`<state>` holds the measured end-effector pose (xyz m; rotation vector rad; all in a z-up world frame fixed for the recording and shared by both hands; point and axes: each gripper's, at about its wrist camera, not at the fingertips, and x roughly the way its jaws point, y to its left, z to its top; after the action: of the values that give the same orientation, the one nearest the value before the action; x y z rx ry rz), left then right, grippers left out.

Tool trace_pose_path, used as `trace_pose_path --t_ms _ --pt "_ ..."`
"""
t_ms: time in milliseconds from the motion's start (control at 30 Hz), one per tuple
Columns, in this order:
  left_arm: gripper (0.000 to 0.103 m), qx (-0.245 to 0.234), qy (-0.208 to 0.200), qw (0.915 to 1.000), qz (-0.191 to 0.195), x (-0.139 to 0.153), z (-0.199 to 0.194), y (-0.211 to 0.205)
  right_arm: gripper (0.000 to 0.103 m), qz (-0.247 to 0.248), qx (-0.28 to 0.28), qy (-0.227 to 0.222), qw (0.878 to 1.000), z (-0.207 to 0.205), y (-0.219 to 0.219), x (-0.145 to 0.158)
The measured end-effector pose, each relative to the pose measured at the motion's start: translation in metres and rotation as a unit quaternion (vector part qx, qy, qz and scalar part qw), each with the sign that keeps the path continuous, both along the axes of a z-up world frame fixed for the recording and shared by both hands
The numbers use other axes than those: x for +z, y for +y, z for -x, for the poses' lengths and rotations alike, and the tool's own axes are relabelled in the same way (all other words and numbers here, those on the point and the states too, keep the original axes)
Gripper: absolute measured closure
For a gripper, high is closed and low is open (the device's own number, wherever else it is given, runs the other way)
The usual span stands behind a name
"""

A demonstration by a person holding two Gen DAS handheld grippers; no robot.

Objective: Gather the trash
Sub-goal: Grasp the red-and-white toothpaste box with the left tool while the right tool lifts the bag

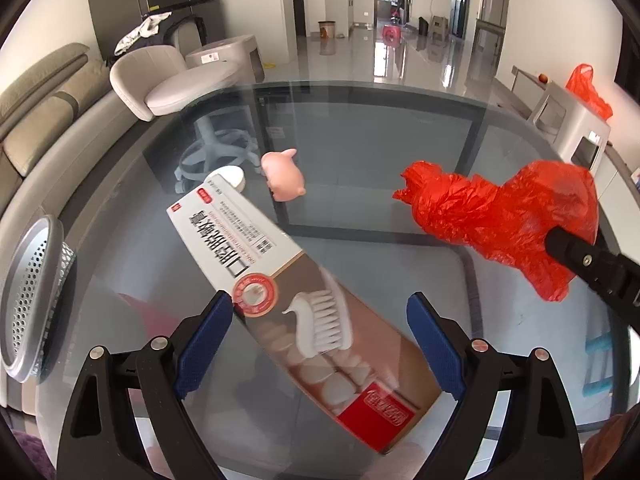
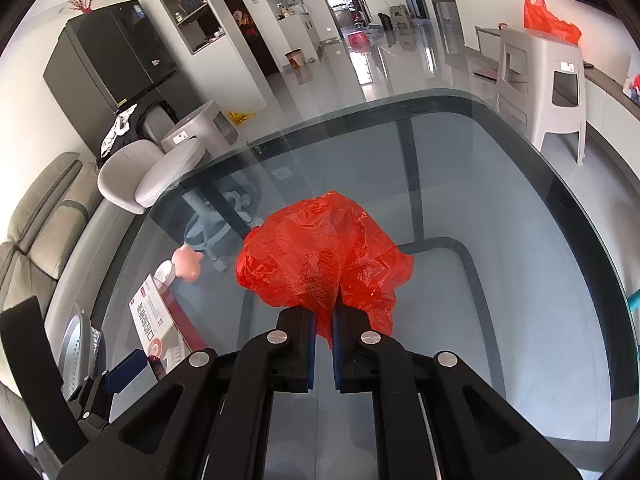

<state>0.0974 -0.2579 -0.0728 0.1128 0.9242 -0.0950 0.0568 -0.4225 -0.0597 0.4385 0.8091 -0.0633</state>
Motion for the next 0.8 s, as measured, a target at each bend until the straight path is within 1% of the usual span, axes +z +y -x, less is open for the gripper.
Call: trace_pose_path --t_ms 200,367,633,800 --pt "0.015 0.008 0.003 0.9999 0.007 -0.006 0.01 0.027 0.096 0.003 0.016 0.007 1.0 0.002 0.008 -0.001" --pt "0.015 0.015 -0.002 0.9999 0.001 -0.007 0.018 0.052 0.096 0.004 0.026 0.012 1.0 0.007 0.014 -0.003" --pt "0.016 0.037 0.0 0.9993 0.003 -0.007 0.038 0.106 0.096 -0.019 0.038 0.036 0.998 0.023 0.028 -0.016" --pt "0.016 0.048 0.001 0.9988 0.007 -0.005 0.044 0.135 0.096 0.003 0.051 0.043 0.998 0.04 0.05 -0.019"
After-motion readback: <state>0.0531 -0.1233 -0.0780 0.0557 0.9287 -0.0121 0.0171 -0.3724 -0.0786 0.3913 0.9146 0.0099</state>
